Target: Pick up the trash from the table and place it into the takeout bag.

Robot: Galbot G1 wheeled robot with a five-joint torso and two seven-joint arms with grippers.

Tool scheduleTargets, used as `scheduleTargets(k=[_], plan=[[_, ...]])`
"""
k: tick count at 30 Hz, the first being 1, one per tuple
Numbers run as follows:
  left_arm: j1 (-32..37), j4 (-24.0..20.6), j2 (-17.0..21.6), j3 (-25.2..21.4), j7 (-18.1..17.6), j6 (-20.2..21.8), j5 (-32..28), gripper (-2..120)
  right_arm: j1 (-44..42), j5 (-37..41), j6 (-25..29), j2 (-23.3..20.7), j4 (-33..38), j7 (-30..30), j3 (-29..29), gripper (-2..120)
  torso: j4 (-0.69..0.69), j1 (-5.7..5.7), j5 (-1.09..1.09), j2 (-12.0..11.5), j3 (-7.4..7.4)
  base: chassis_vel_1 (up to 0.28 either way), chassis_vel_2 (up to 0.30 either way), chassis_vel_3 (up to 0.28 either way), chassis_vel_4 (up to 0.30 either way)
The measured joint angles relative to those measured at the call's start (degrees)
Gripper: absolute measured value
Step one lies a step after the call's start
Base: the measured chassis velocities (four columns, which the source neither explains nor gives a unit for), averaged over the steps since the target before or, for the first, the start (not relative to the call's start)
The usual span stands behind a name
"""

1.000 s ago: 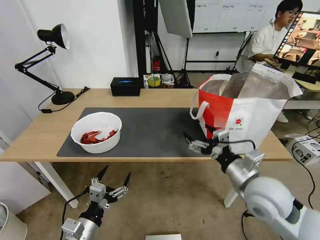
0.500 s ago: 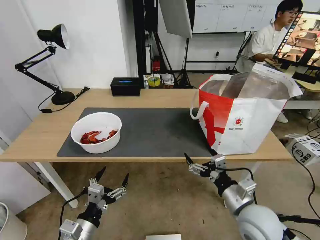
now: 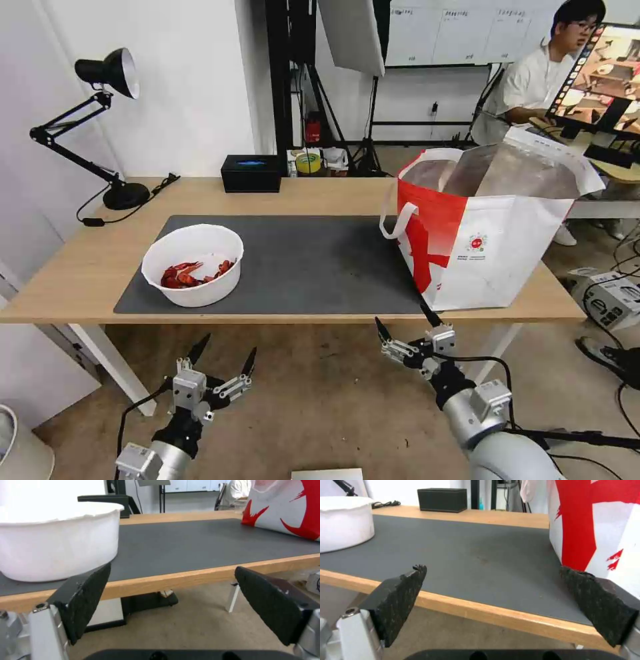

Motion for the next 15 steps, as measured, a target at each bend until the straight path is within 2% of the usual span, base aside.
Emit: scheduleTargets(k=[7, 12, 15], plan=[[0.1, 0.1, -0.1, -0.2, 0.1, -0.1, 0.2, 100, 0.1, 0.0, -0.1, 0.0, 0.1, 0.0, 0.0, 100, 0.00, 0.00, 0.00, 0.0, 0.00, 0.000, 0.000, 0.000, 0.000], [-1.6, -1.9, 2.1, -3.2, -1.2, 1.6, -2.0, 100, 0.1, 0.1, -0.2, -0.1, 0.1, 0.0, 0.0, 100, 0.00, 0.00, -0.01, 0.0, 0.00, 0.000, 0.000, 0.000, 0.000], [-2.5, -3.6, 4.3, -5.4, -3.2, 3.6, -5.2, 100, 0.1, 0.2, -0.2, -0.1, 0.1, 0.0, 0.0, 100, 0.00, 0.00, 0.00, 0.0, 0.00, 0.000, 0.000, 0.000, 0.000]])
